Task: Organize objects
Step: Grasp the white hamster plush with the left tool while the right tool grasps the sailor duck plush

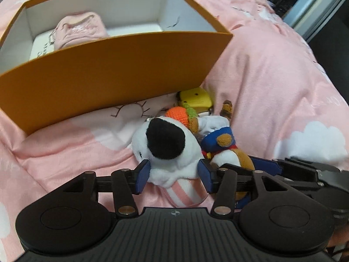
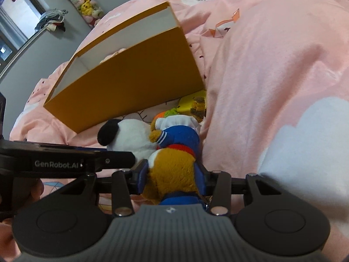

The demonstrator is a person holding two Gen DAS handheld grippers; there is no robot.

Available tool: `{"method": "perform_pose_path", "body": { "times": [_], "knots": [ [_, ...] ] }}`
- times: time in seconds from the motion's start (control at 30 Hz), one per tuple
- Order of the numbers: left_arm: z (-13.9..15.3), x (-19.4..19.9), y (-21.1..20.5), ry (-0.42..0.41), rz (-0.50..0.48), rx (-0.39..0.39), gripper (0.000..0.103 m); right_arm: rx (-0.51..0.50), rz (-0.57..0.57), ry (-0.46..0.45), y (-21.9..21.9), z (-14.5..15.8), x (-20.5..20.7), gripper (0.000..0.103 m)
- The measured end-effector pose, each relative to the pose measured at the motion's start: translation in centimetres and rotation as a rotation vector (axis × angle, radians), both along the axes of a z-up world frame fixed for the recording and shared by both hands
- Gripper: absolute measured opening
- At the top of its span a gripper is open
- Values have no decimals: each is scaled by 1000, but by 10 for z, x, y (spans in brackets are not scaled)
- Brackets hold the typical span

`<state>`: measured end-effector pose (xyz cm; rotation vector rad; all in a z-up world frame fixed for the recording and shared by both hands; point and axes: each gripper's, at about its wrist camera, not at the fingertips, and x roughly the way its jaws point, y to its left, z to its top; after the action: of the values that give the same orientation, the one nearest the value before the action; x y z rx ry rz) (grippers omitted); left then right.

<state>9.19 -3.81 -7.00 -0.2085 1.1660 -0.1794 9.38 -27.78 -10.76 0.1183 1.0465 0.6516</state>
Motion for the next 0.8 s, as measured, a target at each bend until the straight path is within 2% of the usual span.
{"method": "perform_pose_path", "body": {
  "times": [0.13, 0.3, 0.43, 0.53, 0.67, 0.8],
  "knots": [
    [-6, 6, -2, 35, 26, -11, 66, -39, 14, 0, 6, -3, 2, 47],
    [-9, 14, -13, 42, 6, 36, 71, -86, 30, -27, 13, -4, 1, 49],
    [-17, 20, -6, 60, 34, -2, 79, -115, 39, -43, 17, -3, -2, 52],
    [-25, 22, -1, 69, 48, -45, 79, -145, 48, -62, 20, -1, -5, 54],
    [-24, 19, 4, 63, 45, -67, 73, -160, 37, -85, 21, 4, -6, 55],
    [-16, 11, 18, 80, 24, -115, 70, -185, 25, -168, 22, 16, -12, 56]
  ]
}}
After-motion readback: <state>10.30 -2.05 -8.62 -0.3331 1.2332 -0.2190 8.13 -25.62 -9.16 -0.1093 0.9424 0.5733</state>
